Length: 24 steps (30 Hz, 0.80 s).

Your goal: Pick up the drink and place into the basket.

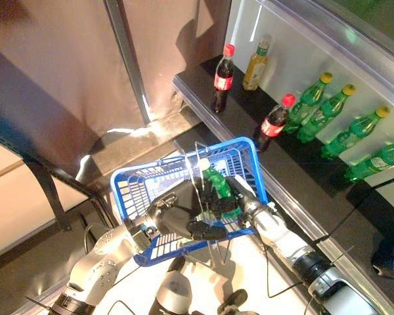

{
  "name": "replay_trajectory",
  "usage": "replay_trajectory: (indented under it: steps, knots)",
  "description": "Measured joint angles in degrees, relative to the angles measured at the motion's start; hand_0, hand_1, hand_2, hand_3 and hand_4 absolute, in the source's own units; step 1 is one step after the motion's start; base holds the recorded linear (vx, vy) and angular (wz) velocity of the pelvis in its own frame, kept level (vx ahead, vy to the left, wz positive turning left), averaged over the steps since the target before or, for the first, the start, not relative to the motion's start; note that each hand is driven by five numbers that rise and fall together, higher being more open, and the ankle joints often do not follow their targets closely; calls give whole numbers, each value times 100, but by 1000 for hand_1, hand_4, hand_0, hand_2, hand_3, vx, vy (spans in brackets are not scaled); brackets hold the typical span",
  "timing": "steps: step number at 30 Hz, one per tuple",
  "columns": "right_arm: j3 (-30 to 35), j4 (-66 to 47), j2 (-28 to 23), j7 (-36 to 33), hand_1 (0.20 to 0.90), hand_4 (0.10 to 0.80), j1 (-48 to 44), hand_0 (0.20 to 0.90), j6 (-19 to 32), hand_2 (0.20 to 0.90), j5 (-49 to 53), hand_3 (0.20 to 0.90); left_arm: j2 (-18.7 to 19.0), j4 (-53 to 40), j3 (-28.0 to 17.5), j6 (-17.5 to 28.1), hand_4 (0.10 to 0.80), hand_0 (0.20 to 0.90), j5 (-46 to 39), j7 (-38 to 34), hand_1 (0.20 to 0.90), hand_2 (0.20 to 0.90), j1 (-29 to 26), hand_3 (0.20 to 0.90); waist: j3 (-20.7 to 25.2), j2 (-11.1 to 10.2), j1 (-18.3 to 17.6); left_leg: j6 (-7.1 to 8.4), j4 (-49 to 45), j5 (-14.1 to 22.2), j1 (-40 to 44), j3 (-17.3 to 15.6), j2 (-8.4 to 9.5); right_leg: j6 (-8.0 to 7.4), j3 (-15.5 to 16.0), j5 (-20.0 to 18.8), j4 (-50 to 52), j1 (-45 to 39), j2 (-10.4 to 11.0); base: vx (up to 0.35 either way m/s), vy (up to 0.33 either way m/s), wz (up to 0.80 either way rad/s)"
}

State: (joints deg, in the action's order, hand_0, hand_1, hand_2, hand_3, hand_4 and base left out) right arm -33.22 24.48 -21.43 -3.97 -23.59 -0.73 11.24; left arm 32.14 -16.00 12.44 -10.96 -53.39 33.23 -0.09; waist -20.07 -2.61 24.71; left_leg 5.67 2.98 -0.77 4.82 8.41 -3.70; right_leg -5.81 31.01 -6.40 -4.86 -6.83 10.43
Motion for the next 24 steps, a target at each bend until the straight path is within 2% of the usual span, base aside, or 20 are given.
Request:
replay_trajectory:
  steps: [9, 15, 18, 24]
  knots:
    - [-246, 7, 28, 60, 300, 100, -24, 300, 0, 300, -388, 200, 68, -103, 37, 1, 100, 300, 0, 235, 300, 300, -220, 200, 10, -17, 4, 0, -3, 0, 3, 2, 0, 0, -1, 0, 0, -4, 1, 0, 0, 0]
    - [-557, 13, -101, 34, 300, 100, -219, 300, 0, 300, -1647, 200, 83, -106, 86, -218, 100, 300, -696, 275, 300, 300, -242, 200, 15, -26, 9, 0, -3, 0, 4, 2, 2, 0, -1, 0, 0, -4, 2, 0, 0, 0]
    - [-789, 15, -210, 4, 300, 100, -456, 300, -1, 300, -2273, 200, -9, -121, 291, -377, 100, 300, -1094, 275, 300, 300, -243, 200, 24, -41, 19, 0, -2, 0, 4, 2, 1, 0, -1, 0, 0, -4, 0, 0, 0, 0]
    - [-840, 19, -213, -94, 300, 100, -690, 300, -1, 300, -2563, 200, -35, -133, 505, -460, 100, 300, -1136, 276, 300, 300, -274, 200, 31, -51, 23, 0, -2, 0, 4, 5, 2, 0, 0, 0, 0, -5, 0, 0, 0, 0]
